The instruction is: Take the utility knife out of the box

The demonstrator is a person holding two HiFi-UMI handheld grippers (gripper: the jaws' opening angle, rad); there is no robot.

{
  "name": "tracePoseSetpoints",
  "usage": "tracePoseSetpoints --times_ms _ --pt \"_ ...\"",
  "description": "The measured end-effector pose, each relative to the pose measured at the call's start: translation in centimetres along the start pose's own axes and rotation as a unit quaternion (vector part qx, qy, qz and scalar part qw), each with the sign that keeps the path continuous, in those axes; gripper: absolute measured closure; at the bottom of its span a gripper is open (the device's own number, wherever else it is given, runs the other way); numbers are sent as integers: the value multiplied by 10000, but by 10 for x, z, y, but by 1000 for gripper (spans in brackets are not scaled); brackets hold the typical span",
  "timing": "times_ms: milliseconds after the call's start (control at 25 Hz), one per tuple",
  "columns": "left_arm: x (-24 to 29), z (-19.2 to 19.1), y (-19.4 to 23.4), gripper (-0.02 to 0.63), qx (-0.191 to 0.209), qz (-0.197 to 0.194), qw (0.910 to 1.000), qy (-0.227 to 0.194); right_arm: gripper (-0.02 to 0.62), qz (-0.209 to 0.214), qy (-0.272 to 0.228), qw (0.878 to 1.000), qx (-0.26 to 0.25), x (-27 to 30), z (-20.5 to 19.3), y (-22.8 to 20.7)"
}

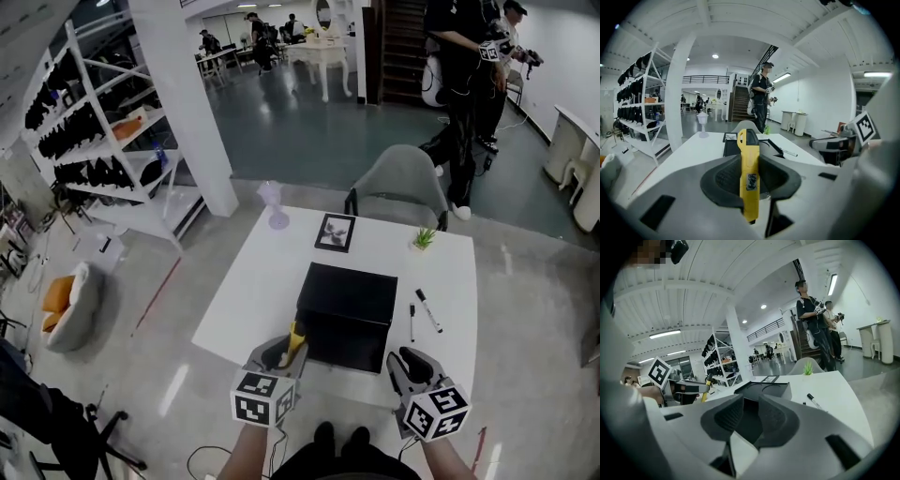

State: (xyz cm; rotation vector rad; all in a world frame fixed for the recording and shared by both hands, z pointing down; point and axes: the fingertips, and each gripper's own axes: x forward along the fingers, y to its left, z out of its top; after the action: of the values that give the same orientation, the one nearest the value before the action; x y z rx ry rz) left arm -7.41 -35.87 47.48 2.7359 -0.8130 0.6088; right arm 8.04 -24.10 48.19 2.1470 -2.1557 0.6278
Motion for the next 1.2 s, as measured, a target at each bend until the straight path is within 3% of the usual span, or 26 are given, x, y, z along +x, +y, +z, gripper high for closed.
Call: tracePoseSetpoints --times_ms 560,1200 --pt "-19 -18 16 494 -458 262 9986 -100 592 115 -58 9998 -148 8 5 17" --pt "-24 -20 18 494 -563 239 9980 -147 595 -10 22 9995 -302 3 6 22"
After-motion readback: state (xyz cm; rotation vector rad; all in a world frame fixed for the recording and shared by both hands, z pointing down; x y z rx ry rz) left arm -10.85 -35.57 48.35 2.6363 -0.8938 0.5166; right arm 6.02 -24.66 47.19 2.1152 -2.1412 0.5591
